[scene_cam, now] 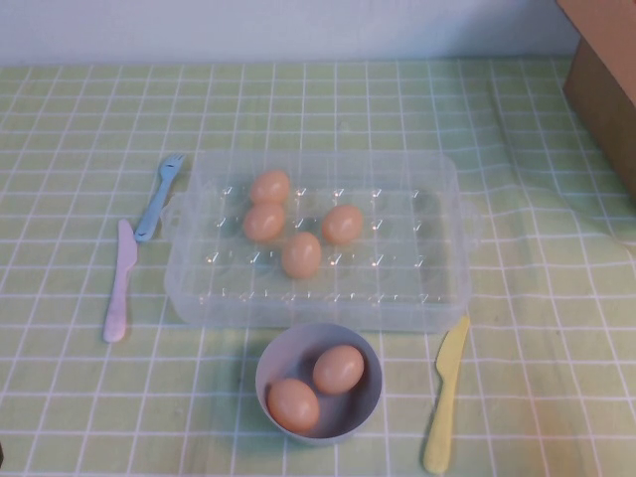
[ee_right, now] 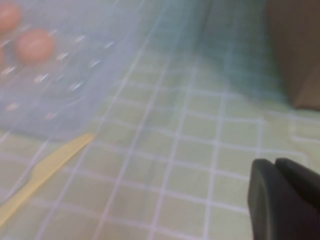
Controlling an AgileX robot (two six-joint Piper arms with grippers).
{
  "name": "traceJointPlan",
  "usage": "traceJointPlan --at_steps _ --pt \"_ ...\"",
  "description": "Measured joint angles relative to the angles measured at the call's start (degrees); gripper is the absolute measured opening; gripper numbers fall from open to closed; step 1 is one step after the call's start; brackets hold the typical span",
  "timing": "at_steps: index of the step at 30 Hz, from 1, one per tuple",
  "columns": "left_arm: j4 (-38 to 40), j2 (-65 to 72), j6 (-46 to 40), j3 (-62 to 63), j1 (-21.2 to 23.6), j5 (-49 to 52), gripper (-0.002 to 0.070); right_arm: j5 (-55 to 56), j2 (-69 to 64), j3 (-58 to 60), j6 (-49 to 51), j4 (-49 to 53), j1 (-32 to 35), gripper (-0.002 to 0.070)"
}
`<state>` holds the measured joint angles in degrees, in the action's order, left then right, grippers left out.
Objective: Take an egg out of the egg box
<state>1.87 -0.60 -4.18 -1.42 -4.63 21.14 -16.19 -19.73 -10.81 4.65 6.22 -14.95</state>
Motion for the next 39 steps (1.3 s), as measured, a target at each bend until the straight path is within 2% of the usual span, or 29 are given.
traceJointPlan --at_steps 4,8,14,28,34,39 --pt "0.0 0.0 0.0 0.0 0.0 0.0 -0.0004 10.0 6.3 8.3 0.0 0.0 6.9 -0.0018" --pt "0.0 0.0 0.0 0.0 0.0 0.0 -0.0004 13.4 13.1 12.1 0.0 0.0 9.8 -0.0018" --pt "0.0 0.0 0.0 0.0 0.0 0.0 -0.0004 12.2 20.0 12.3 0.0 0.0 10.0 -0.0018" --pt "0.0 0.0 0.0 0.0 0.0 0.0 -0.0004 8.3 20.1 12.3 -0.1 -2.7 8.7 -0.0018" --pt "0.0 0.0 0.0 0.0 0.0 0.0 -0.0004 4.4 20.2 12.3 -12.7 -14.2 8.7 -0.0018" --pt "0.0 0.0 0.0 0.0 0.0 0.0 -0.0004 -0.4 20.2 12.3 -16.0 -16.7 8.7 -0.0018"
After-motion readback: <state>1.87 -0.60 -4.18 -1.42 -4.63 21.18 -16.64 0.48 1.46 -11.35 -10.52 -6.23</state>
